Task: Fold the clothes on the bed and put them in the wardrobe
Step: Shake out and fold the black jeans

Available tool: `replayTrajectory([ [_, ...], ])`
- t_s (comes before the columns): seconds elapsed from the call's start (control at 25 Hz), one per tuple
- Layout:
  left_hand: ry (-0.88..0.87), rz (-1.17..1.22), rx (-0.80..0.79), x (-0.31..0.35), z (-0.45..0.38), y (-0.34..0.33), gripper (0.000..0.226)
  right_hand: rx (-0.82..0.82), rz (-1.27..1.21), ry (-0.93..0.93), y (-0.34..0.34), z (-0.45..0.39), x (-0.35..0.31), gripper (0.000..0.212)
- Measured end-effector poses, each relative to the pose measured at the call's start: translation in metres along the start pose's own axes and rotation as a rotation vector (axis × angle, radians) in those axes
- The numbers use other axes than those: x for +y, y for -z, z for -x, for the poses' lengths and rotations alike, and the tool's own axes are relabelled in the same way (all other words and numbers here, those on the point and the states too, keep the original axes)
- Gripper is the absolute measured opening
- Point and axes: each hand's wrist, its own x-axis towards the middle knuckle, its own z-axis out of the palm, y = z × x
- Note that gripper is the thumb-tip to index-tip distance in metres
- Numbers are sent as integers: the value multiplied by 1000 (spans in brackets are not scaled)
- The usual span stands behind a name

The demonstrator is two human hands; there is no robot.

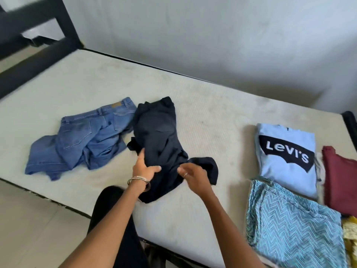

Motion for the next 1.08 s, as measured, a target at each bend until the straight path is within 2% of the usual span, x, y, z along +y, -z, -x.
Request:
replayTrajectory([
  [0.08, -166, 37, -214, 13, 27, -14, 90, 187, -207, -40, 10, -3, -18, 33],
  [0.12, -257, -50, -363, 21, 42, -21, 87, 271, -252, -62, 17, -5, -26, 38],
  [0.2, -370, -412, -767, 27, 74, -40, 83, 395, -162, -110, 31, -12, -34, 51],
  [0.28, -311, -731, -1261, 21, 98, -61, 76, 388, 101, -210, 47, -17, -26, 57],
  [0.32, -240, -785, -1445, 15, 103, -69, 66, 324, 215, -262, 54, -16, -19, 59],
  [0.36, -167, -788, -1517, 11, 105, -73, 52, 230, 262, -284, 60, -13, -10, 63],
  [0.4, -110, -745, -1480, 11, 104, -72, 37, 117, 257, -273, 62, -9, 0, 70],
  [0.44, -53, -670, -1370, 10, 98, -67, 26, 7, 279, -247, 61, -4, 9, 80],
  [0.52, 47, -464, -1108, 11, 87, -57, 23, -151, 483, -205, 50, 4, 22, 99],
  [0.56, 100, -334, -941, 9, 80, -51, 23, -174, 576, -198, 43, 5, 25, 101],
  [0.64, 226, -62, -443, 3, 62, -44, 19, -113, 656, -191, 31, 3, 28, 82],
  [0.68, 270, 49, -156, -5, 46, -40, 16, -56, 669, -198, 28, 2, 26, 64],
  [0.72, 291, 81, 46, -13, 31, -36, 13, 21, 696, -217, 24, 3, 24, 46],
  [0.76, 323, 68, 107, -24, 13, -32, 7, 118, 752, -249, 20, 4, 22, 32],
  [0.84, 460, 176, 38, -34, -15, -32, 9, 379, 835, -251, 12, 6, 22, 23],
  [0.88, 524, 289, -6, -34, -25, -36, 12, 491, 831, -151, 10, 5, 22, 26],
  [0.92, 559, 379, -36, -28, -27, -39, 17, 538, 814, 27, 8, 2, 22, 30],
  [0.96, 573, 447, -62, -17, -23, -40, 22, 454, 757, 208, 5, -2, 18, 33],
  [1.0, 581, 472, -67, -8, -20, -43, 26, 298, 681, 339, 0, -4, 13, 40],
  [1.04, 568, 487, -67, -2, -16, -47, 27, 120, 663, 389, -10, -5, 6, 53],
  [1.08, 509, 497, -74, 2, -15, -50, 27, 27, 711, 384, -21, -7, 2, 71],
])
